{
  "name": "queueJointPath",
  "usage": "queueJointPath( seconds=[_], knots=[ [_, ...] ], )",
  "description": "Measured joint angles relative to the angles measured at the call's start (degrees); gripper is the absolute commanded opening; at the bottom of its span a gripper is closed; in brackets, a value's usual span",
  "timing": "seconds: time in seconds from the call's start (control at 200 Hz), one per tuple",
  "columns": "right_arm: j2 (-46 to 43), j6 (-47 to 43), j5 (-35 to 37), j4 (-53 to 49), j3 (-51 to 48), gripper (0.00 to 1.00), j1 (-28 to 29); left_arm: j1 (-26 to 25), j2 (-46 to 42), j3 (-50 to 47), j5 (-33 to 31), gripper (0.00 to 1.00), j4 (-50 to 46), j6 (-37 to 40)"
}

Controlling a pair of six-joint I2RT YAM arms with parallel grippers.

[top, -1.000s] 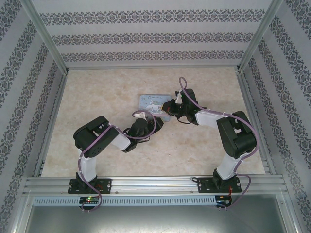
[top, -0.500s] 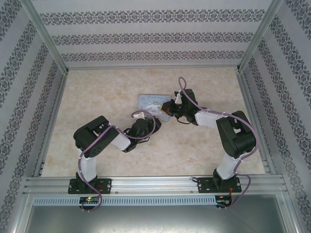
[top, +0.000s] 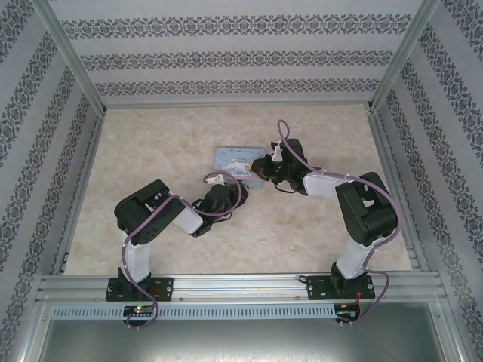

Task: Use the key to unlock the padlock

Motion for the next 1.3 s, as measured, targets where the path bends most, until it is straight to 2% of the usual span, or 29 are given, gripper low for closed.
queueJointPath(
  seconds=[0.105, 0.225, 0.4, 0.58, 0.854, 1.054, 1.299],
  knots=[
    [-0.4, 0.0, -0.5, -0.5, 0.0, 0.00, -0.5, 0.0, 0.0, 0.0, 0.2, 0.00, -0.1, 0.0],
    [-2.8, 0.0, -1.1, -2.3, -0.7, 0.00, -1.8, 0.1, -0.2, 0.0, 0.7, 0.00, -0.5, 0.0],
    [-12.3, -0.7, -2.5, -3.7, -3.5, 0.00, -3.1, 0.6, -1.8, 0.6, 4.3, 0.00, -3.9, -0.1],
    [-22.0, -2.0, -4.2, -3.6, -11.5, 0.00, -3.1, 2.2, -4.1, 1.4, 10.5, 0.00, -8.9, 0.2],
    [-30.5, -2.1, -4.6, -4.3, -24.3, 0.00, -3.0, 5.9, -6.6, 1.8, 19.0, 0.00, -13.2, 1.1],
    [-31.8, -0.7, -3.1, -2.4, -29.1, 0.00, -0.7, 7.7, -6.6, 1.8, 23.6, 0.00, -13.3, 0.6],
    [-28.1, 2.6, -1.1, 3.7, -29.9, 0.00, 0.8, 8.8, -6.6, 1.8, 26.8, 0.00, -11.0, -3.1]
  ],
)
